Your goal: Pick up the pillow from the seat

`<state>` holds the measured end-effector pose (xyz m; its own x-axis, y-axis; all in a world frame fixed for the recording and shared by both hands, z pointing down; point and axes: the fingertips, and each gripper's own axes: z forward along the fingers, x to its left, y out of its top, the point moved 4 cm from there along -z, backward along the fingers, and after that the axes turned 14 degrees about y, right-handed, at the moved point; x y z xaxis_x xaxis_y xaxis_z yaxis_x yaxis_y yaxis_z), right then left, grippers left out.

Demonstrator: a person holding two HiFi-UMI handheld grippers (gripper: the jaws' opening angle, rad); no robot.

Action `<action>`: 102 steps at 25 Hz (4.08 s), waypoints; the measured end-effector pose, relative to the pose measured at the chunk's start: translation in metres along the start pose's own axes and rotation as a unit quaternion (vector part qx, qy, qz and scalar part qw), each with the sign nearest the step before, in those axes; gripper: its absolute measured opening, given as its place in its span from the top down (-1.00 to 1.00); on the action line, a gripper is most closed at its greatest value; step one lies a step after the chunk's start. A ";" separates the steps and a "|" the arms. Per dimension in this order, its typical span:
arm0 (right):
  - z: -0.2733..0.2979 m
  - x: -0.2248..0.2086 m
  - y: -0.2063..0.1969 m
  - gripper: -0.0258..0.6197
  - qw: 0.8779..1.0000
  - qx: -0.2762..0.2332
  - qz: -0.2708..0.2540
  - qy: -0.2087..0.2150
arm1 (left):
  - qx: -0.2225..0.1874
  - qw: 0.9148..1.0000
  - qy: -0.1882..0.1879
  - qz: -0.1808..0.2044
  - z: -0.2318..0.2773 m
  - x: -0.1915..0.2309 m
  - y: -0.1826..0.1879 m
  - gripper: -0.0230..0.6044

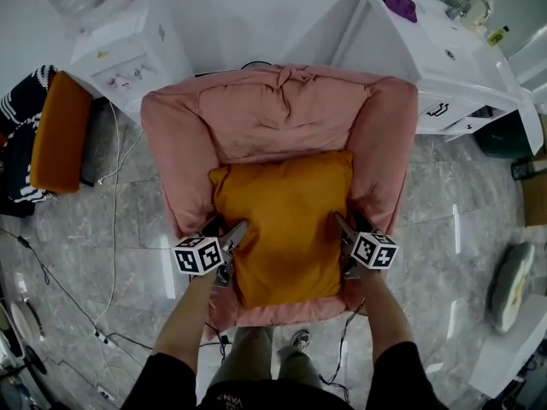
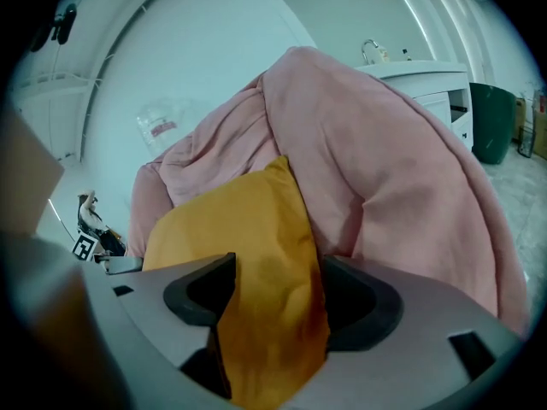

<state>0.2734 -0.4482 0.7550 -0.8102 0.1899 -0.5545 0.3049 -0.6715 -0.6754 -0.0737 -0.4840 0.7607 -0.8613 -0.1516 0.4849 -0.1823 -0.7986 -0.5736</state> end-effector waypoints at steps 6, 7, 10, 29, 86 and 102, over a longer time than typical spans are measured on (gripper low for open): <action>0.020 -0.006 -0.006 -0.01 0.998 0.042 0.026 0.035 | 0.000 1.000 -0.005 0.000 0.016 -0.001 0.000 -0.23; 0.022 -0.007 -0.007 -0.01 0.998 0.045 0.031 0.037 | 0.002 1.000 -0.005 0.000 0.017 -0.001 0.000 -0.23; 0.027 -0.005 -0.008 0.02 0.996 0.043 0.055 0.056 | 0.008 1.000 -0.006 0.001 0.022 -0.002 0.000 -0.23; 0.004 0.019 -0.010 0.90 0.998 0.055 0.028 0.030 | 0.000 1.000 0.000 -0.009 -0.006 -0.020 0.001 0.53; -0.247 0.152 -0.098 0.89 0.994 -0.049 -0.058 0.079 | -0.164 0.983 0.048 0.071 -0.273 -0.128 -0.139 0.59; -0.303 0.191 -0.102 0.90 0.988 -0.085 -0.086 0.101 | -0.205 0.971 0.049 0.110 -0.338 -0.159 -0.146 0.65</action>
<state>0.2398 -0.1264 0.5703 -0.7465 0.4400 -0.4991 0.2651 -0.4913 -0.8296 -0.0704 -0.1459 0.5442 -0.9381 -0.2195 0.2679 -0.1459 -0.4510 -0.8805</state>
